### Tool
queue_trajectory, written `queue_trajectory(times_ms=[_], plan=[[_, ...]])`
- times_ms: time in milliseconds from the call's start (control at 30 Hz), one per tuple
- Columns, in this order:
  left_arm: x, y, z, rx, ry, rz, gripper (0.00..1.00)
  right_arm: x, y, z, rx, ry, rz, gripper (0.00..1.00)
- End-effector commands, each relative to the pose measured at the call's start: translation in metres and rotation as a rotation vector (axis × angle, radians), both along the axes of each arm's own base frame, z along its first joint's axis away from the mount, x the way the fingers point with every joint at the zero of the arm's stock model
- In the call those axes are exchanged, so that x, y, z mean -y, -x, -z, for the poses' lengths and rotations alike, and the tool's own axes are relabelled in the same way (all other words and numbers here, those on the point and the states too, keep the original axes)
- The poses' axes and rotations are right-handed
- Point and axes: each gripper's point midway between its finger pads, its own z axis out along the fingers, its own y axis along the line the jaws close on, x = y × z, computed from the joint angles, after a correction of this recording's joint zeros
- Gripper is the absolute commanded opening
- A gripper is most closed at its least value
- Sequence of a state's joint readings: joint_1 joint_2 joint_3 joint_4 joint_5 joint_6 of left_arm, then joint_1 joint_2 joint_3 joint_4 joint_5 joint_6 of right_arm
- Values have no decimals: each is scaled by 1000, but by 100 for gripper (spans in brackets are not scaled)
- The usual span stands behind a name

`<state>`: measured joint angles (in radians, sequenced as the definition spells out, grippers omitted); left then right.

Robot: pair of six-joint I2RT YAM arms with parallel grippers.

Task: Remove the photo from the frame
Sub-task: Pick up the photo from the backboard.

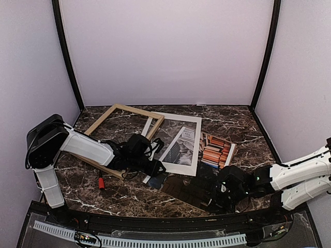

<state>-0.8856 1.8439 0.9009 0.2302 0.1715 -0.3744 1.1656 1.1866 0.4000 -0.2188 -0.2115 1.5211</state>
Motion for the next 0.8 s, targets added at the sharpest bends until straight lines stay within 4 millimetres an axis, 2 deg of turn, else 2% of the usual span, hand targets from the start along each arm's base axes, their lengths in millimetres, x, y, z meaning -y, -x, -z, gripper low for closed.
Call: queue_trajectory(times_ms=[0,200,333,500,667,733,767], plan=[[-23,24,36,-108,-126,7,36,3,1,3,14,8,3,0],[-21,22,25,-95,-111,8,36,8,4,-2,11,19,7,0],[-21,20,10,-79,-101,0,36,15,1,-16,41,29,22,0],[-19,17,-29,-36,-52,-8,38,31,-11,-38,115,88,57,0],[-21,14,-73,28,-9,-16,41,46,-31,-75,219,125,101,0],[-24,11,-88,57,-3,-29,42,54,-43,-98,276,132,129,0],[-26,11,-92,63,-4,-34,43,56,-52,-116,322,123,144,0]])
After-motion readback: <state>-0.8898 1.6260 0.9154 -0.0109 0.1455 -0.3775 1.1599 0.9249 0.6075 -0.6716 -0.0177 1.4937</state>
